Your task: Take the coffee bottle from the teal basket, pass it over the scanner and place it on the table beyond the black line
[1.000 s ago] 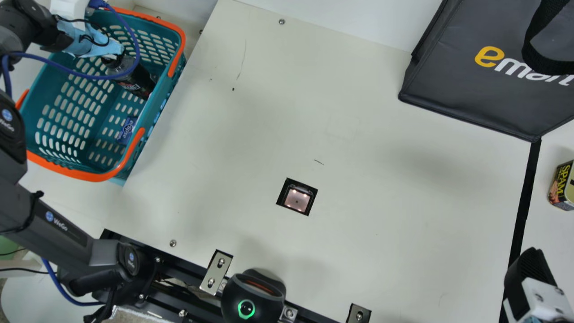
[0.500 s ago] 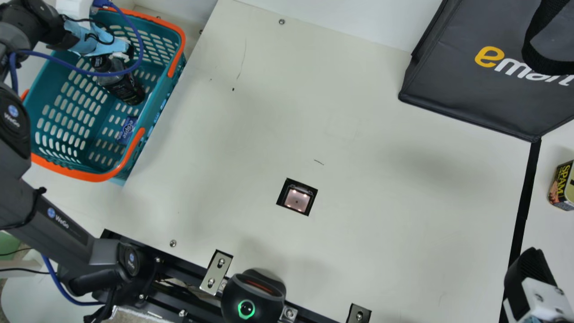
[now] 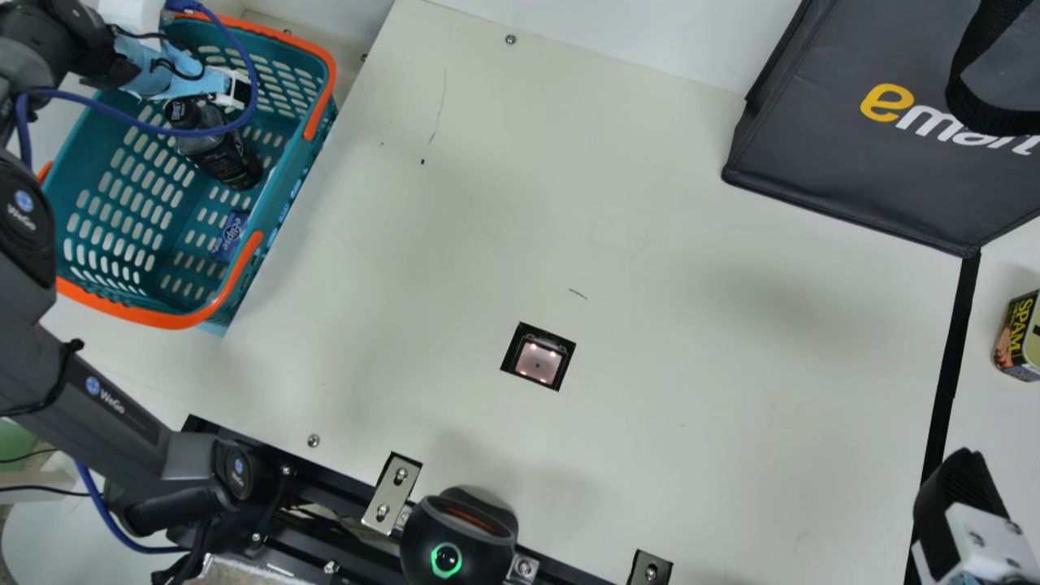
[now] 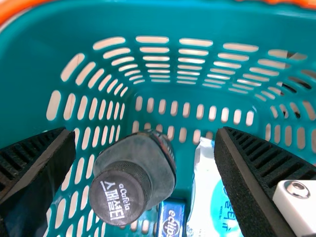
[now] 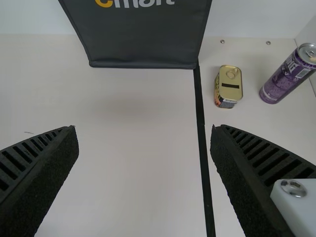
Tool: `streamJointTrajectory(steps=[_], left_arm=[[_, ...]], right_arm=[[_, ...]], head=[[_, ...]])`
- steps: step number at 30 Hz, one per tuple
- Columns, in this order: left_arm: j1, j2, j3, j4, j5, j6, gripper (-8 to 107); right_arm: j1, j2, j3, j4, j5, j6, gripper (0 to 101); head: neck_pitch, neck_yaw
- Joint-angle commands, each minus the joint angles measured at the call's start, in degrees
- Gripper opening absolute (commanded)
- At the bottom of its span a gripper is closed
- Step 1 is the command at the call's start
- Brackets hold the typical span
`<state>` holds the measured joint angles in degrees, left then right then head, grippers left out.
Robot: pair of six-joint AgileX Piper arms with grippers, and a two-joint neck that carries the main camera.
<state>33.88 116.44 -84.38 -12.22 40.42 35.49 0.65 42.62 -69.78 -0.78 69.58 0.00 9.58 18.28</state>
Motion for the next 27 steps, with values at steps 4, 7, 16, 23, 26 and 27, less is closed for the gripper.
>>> streamJointTrajectory(steps=[4, 7, 16, 23, 26, 27], left_arm=[[-0.1, -0.2, 0.8, 1.9, 0.3, -0.2, 90], [-0.1, -0.3, 1.4, 3.1, 0.4, -0.6, 90], [-0.3, -0.3, 2.5, 4.9, 1.2, -1.6, 90], [-0.5, -0.1, 2.9, 5.4, 1.3, -2.2, 90], [-0.6, 0.2, 3.0, 5.7, 1.1, -2.6, 83], [-0.6, 0.3, 3.0, 5.7, 0.9, -2.7, 77]], right_arm=[[0.0, 0.0, 0.0, 0.0, 0.0, 0.0, 95], [0.0, 0.0, 0.0, 0.0, 0.0, 0.0, 95], [0.0, 0.0, 0.0, 0.0, 0.0, 0.0, 95], [0.0, 0.0, 0.0, 0.0, 0.0, 0.0, 95], [0.0, 0.0, 0.0, 0.0, 0.0, 0.0, 95], [0.0, 0.0, 0.0, 0.0, 0.0, 0.0, 95]], head=[[-1.7, 0.1], [-1.7, 0.1], [-1.7, 0.1], [-1.7, 0.1], [-1.7, 0.1], [-1.7, 0.1]])
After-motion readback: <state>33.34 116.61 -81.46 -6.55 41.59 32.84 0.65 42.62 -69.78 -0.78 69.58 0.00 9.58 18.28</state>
